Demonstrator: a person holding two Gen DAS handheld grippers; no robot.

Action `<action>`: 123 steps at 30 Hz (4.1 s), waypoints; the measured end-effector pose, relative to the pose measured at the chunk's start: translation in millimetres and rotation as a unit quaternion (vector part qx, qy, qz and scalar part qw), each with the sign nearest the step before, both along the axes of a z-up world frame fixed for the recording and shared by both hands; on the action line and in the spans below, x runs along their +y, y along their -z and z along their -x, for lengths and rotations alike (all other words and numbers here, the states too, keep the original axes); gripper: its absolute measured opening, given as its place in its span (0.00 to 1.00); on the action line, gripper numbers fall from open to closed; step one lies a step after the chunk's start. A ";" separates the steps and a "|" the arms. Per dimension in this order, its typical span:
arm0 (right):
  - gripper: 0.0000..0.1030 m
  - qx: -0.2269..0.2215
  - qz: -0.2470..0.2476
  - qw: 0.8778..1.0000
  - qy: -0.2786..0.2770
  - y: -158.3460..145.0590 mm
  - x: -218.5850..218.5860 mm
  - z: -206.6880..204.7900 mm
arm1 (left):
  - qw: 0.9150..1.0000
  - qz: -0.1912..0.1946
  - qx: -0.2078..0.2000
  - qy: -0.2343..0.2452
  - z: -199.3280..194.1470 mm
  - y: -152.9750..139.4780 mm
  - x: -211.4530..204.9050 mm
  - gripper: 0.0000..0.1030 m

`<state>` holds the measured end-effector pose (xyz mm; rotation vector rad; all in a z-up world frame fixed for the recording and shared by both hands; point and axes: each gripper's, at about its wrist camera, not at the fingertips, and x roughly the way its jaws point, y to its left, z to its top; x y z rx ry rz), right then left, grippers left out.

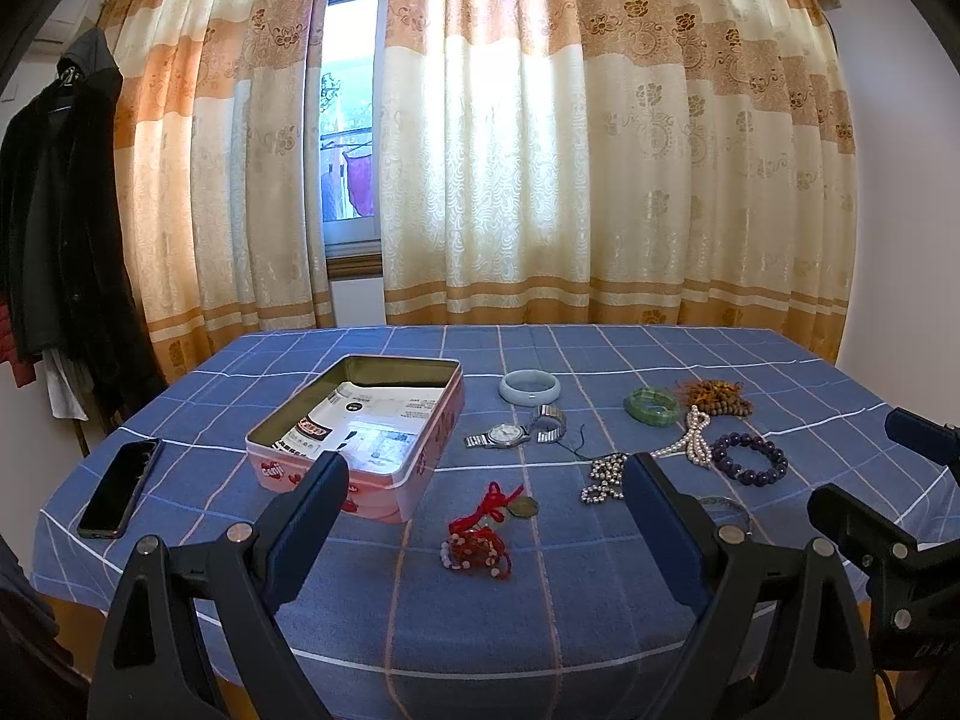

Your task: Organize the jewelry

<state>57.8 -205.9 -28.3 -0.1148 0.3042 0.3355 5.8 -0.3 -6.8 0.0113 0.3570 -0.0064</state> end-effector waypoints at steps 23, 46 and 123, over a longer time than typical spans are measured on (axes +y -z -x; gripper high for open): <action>1.00 0.005 0.000 1.000 -0.001 3.1 2.2 -0.1 | 1.000 0.001 0.002 0.002 -1.3 -0.9 1.9 0.90; 1.00 0.010 0.000 1.000 -0.002 8.2 4.4 0.4 | 1.000 -0.001 0.006 -0.001 -4.0 5.9 5.0 0.90; 0.68 0.158 0.020 0.972 -0.173 48.5 99.8 -94.5 | 0.997 0.033 0.013 0.067 -95.4 -5.2 60.4 0.00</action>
